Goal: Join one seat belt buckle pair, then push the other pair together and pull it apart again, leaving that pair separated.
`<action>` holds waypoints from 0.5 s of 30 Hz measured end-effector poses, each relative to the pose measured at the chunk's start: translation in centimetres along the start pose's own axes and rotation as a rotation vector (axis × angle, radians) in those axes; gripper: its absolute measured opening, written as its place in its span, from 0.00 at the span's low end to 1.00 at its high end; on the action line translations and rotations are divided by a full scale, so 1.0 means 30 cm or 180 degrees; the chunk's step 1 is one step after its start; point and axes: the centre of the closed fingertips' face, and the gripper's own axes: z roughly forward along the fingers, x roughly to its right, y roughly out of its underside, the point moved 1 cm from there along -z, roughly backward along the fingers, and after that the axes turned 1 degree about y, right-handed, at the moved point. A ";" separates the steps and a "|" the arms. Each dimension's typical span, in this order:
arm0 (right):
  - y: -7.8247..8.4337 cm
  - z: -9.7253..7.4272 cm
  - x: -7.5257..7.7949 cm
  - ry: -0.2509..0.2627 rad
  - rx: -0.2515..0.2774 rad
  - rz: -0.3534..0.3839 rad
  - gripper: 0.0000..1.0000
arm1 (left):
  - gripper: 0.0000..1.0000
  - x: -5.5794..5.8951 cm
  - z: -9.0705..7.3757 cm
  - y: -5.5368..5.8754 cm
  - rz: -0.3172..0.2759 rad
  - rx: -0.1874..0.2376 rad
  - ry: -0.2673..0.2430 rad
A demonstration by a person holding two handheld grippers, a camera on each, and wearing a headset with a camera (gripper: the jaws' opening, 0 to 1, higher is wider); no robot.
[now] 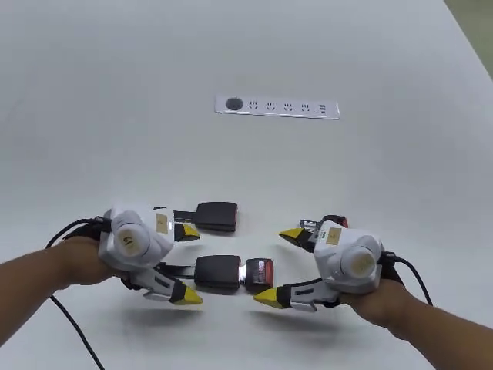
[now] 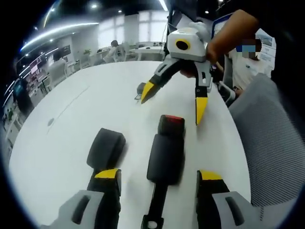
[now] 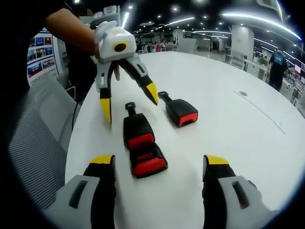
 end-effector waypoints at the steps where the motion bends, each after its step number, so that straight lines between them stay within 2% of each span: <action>1: 0.000 -0.005 0.013 0.0017 0.0014 0.0011 0.75 | 0.67 -0.009 -0.007 -0.008 0.0011 0.0035 -0.0021; 3: 0.001 -0.014 0.032 0.0064 0.0019 0.0022 0.75 | 0.68 -0.032 -0.022 -0.023 -0.0002 0.0070 -0.0071; 4: 0.004 -0.019 0.037 0.0052 0.0007 0.0053 0.75 | 0.68 -0.035 -0.034 -0.046 -0.0015 0.0106 -0.0085; 8: 0.011 -0.041 0.050 0.0046 -0.0055 0.0018 0.77 | 0.73 -0.052 -0.049 -0.076 -0.0054 0.0161 -0.0118; 12: 0.025 -0.072 0.106 0.0086 -0.0069 -0.0001 0.78 | 0.72 -0.096 -0.055 -0.065 0.0020 0.0102 -0.0181; 15: 0.033 -0.096 0.135 0.0134 -0.0103 -0.0023 0.78 | 0.71 -0.118 -0.061 -0.074 0.0088 0.0081 -0.0223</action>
